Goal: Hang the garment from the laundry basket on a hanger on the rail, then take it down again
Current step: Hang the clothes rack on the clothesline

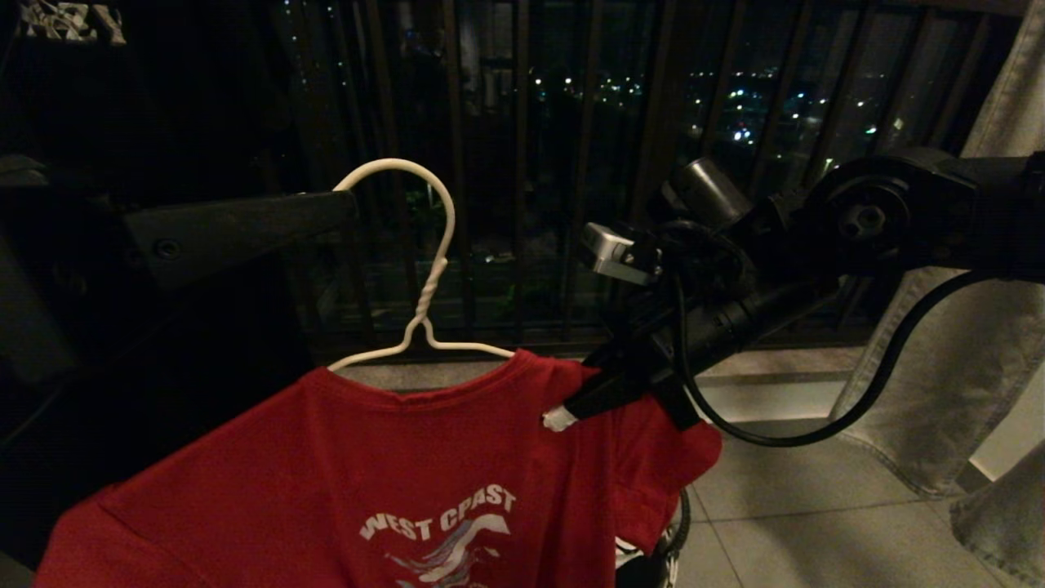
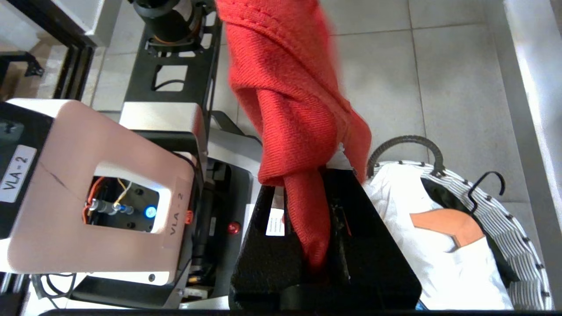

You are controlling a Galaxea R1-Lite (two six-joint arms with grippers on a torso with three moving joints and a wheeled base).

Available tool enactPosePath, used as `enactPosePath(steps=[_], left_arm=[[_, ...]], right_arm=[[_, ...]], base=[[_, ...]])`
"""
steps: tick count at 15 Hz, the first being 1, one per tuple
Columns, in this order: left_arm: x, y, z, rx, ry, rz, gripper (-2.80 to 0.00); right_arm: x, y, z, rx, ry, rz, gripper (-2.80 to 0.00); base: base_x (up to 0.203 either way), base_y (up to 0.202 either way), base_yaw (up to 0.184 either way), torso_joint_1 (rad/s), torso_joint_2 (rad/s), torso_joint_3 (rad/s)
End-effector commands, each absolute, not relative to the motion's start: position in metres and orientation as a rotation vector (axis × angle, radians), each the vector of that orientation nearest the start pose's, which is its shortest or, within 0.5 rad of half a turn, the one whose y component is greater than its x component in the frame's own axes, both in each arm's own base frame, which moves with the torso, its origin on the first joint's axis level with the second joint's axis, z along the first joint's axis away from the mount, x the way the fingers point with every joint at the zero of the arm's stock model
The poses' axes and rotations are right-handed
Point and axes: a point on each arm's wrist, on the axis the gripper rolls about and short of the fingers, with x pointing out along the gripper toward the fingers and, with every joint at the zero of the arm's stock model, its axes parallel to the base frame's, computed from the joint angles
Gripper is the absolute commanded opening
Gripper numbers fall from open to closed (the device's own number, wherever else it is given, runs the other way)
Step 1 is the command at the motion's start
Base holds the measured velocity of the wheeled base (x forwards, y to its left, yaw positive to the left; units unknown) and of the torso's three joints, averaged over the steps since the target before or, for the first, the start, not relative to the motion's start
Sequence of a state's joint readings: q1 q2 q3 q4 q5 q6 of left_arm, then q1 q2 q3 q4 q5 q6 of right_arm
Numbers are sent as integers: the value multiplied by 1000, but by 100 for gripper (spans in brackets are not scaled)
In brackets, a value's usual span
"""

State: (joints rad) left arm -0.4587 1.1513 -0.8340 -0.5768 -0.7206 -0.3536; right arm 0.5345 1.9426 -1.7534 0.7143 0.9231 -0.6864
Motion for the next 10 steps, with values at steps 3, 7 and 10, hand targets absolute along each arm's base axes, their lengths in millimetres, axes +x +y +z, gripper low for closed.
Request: enactPosePath(steps=[3,7,10], left_arm=[[138,-85,315,-275,-58,-1211,-280],[137,-84,316,-273,-63,-1210,0],[135,-83,317,-271,-72,-1209,0]], right_arm=[[291,195,250,-331,451,1611,-280],[288,194,253,-333,444,1613,-280],[288,195,253,-334,444,1614,-280]], base=[[0,0,0,0,0,0],[0,0,0,0,0,0],[0,0,0,0,0,0]])
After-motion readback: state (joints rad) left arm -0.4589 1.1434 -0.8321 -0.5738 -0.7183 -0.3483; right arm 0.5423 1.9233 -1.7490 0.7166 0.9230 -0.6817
